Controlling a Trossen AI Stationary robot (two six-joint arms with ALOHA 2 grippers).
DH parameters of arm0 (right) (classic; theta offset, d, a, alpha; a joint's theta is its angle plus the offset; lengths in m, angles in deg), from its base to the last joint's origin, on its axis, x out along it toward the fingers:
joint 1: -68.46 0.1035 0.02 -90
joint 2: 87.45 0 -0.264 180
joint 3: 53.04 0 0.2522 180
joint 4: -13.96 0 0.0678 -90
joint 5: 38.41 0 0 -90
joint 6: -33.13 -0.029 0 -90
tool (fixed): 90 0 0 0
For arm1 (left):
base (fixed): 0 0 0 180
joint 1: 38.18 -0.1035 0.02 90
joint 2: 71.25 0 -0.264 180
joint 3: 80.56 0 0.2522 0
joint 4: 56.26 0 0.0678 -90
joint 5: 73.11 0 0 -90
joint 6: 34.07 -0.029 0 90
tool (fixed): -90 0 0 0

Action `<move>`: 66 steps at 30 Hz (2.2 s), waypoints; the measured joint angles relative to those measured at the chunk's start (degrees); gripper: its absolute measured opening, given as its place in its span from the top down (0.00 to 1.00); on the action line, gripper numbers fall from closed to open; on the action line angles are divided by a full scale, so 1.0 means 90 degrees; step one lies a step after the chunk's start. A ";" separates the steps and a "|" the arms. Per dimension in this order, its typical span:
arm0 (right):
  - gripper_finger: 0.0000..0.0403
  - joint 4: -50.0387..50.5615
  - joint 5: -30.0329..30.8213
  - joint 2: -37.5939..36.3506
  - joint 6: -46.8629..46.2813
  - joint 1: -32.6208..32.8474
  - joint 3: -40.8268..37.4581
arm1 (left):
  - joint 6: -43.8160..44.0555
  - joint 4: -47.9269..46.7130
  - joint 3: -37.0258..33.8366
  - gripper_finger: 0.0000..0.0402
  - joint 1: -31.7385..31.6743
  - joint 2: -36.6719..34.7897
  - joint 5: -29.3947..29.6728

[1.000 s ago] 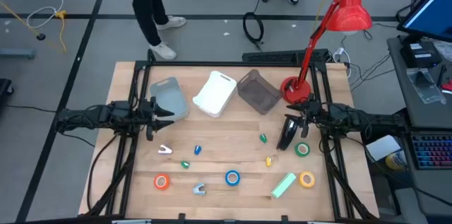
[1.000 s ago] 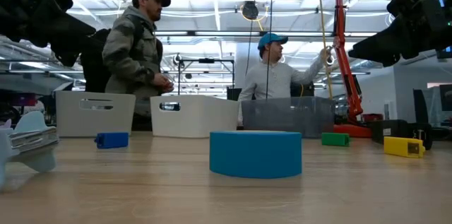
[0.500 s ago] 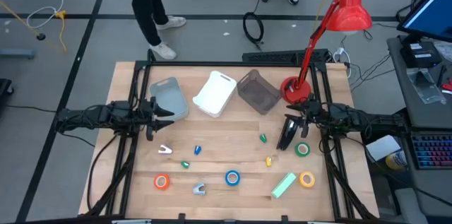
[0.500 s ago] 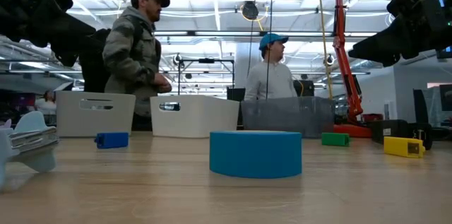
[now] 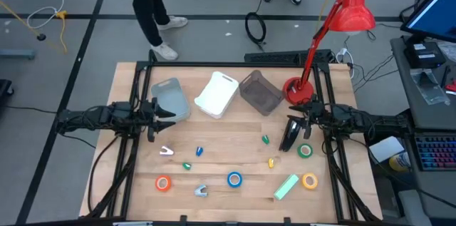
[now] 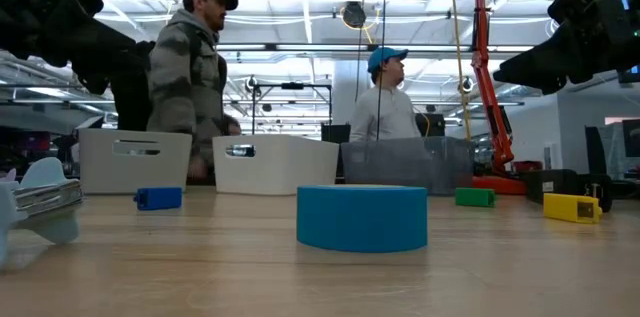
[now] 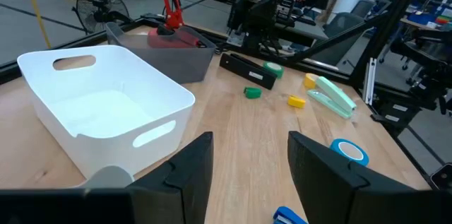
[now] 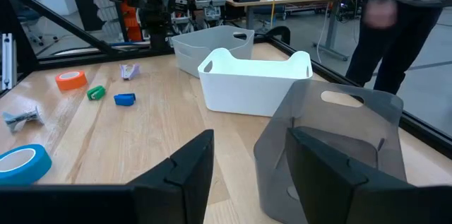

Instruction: Pick and place Stapler, Stapler remover, tape

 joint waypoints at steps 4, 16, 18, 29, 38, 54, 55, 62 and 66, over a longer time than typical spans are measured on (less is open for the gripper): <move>0.59 0.0000 0.0000 0.0000 0.0000 0.0000 0.0000 | 0.0000 0.0002 0.0000 0.54 0.0000 0.0001 -0.0001; 0.59 0.0000 0.0000 -0.0001 0.0000 0.0000 0.0000 | 0.0000 0.0000 0.0000 0.54 0.0000 0.0002 -0.0002; 0.59 0.0000 0.0000 0.0000 0.0000 -0.0002 0.0002 | 0.0000 0.0000 0.0002 0.54 0.0000 0.0000 0.0000; 0.59 0.0000 0.0001 -0.0001 -0.0003 -0.0002 0.0001 | 0.0000 0.0002 0.0002 0.54 -0.0002 0.0000 -0.0002; 0.59 0.0000 0.0002 0.0000 -0.0353 -0.0002 0.0000 | 0.0000 0.0000 0.0001 0.54 -0.0001 0.0002 -0.0001; 0.59 -0.0002 0.0002 -0.0001 -0.0522 -0.0002 0.0001 | 0.0000 0.0019 0.0002 0.54 0.0000 0.0002 -0.0002; 0.59 -0.0006 0.0002 -0.0002 -0.0525 -0.0002 0.0000 | 0.0000 0.0019 0.0002 0.54 0.0000 0.0000 0.0000; 0.59 -0.0463 0.0297 0.0000 -0.1190 0.0000 0.0000 | 0.0000 0.0019 0.0000 0.54 0.0000 0.0000 -0.0002; 0.59 -0.0915 0.0490 0.0000 -0.1407 -0.0002 0.0002 | 0.0000 0.0022 0.0000 0.54 -0.0002 0.0001 -0.0002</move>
